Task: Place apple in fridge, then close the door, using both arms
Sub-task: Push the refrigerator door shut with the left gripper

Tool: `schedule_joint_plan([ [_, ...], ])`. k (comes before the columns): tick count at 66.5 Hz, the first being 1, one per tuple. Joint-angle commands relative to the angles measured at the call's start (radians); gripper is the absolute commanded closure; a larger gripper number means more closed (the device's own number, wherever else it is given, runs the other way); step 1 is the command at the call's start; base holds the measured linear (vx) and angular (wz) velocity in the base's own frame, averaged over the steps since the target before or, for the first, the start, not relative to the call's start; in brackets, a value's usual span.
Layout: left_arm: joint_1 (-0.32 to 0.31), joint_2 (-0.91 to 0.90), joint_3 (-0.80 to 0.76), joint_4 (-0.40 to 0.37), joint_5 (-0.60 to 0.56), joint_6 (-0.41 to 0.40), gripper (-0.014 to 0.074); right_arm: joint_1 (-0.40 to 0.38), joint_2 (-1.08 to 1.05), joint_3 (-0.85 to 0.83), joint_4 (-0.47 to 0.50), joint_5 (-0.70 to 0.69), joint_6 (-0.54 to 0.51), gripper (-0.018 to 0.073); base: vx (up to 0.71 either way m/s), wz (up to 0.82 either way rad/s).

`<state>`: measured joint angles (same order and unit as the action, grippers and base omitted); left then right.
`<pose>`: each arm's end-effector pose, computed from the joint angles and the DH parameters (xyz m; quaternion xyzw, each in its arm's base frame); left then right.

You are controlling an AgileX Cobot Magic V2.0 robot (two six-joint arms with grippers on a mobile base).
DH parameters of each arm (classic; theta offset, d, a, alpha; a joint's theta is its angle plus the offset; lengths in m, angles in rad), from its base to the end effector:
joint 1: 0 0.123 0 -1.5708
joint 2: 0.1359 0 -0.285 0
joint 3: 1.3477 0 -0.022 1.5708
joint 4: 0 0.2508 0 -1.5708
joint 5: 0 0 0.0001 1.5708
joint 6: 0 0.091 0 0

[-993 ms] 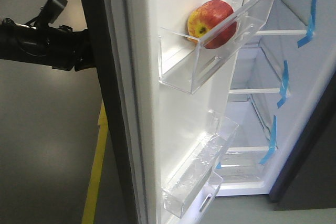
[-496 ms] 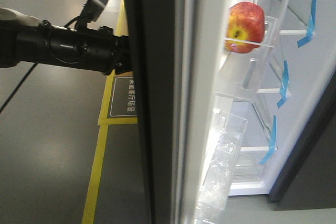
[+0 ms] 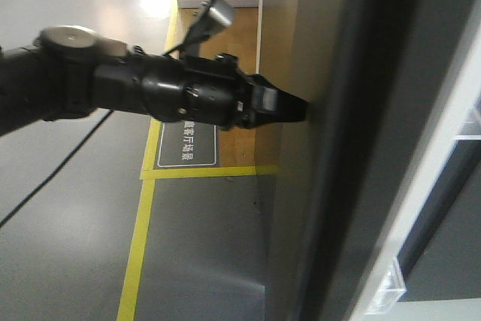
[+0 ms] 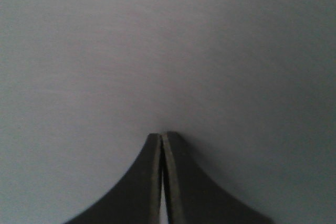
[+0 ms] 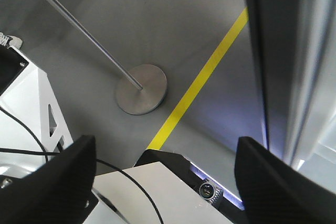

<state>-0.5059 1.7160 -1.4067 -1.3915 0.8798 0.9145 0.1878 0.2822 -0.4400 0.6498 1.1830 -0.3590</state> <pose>0.3009 -0.2457 0.3381 0.2725 0.7503 -0.5272 0.2913 0.0171 0.0552 0.2641 -0.2213 0.8733 0.2920 0.3210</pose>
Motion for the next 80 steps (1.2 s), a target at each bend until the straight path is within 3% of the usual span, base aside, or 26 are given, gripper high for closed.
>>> schedule_joint_plan([
  [1, -0.062, -0.048, -0.035, -0.071, -0.070, 0.015, 0.0603, 0.000, 0.010, -0.024, 0.041, -0.037, -0.010, 0.0032, 0.00, 0.00],
  [18, -0.143, -0.048, -0.035, -0.057, -0.124, 0.016, 0.0603, 0.000, 0.010, -0.024, 0.041, -0.037, -0.010, 0.0032, 0.00, 0.00],
  [26, -0.143, -0.048, -0.035, 0.002, -0.086, 0.016, 0.0603, 0.000, 0.010, -0.024, 0.041, -0.037, -0.010, 0.0032, 0.00, 0.00],
  [32, -0.143, -0.049, -0.035, 0.088, -0.078, 0.005, 0.0603, 0.000, 0.010, -0.024, 0.041, -0.037, -0.010, 0.0032, 0.00, 0.00],
  [38, -0.143, -0.062, -0.035, 0.217, -0.105, -0.035, 0.0603, 0.000, 0.010, -0.024, 0.041, -0.037, -0.010, 0.0032, 0.00, 0.00],
  [46, -0.143, -0.114, -0.035, 0.463, -0.174, -0.198, 0.0603, 0.000, 0.010, -0.024, 0.041, -0.037, -0.010, 0.0032, 0.00, 0.00],
  [61, -0.143, -0.270, -0.025, 1.020, -0.193, -0.592, 0.0603, 0.000, 0.010, -0.024, 0.041, -0.037, -0.010, 0.0032, 0.00, 0.00],
  [70, -0.143, -0.382, 0.059, 1.292, -0.207, -0.796, 0.0603, 0.000, 0.010, -0.024, 0.041, -0.037, -0.010, 0.0032, 0.00, 0.00],
  [80, -0.143, -0.506, 0.207, 1.481, -0.207, -0.954, 0.0603, 0.000, 0.010, -0.024, 0.041, -0.037, -0.010, 0.0032, 0.00, 0.00],
])
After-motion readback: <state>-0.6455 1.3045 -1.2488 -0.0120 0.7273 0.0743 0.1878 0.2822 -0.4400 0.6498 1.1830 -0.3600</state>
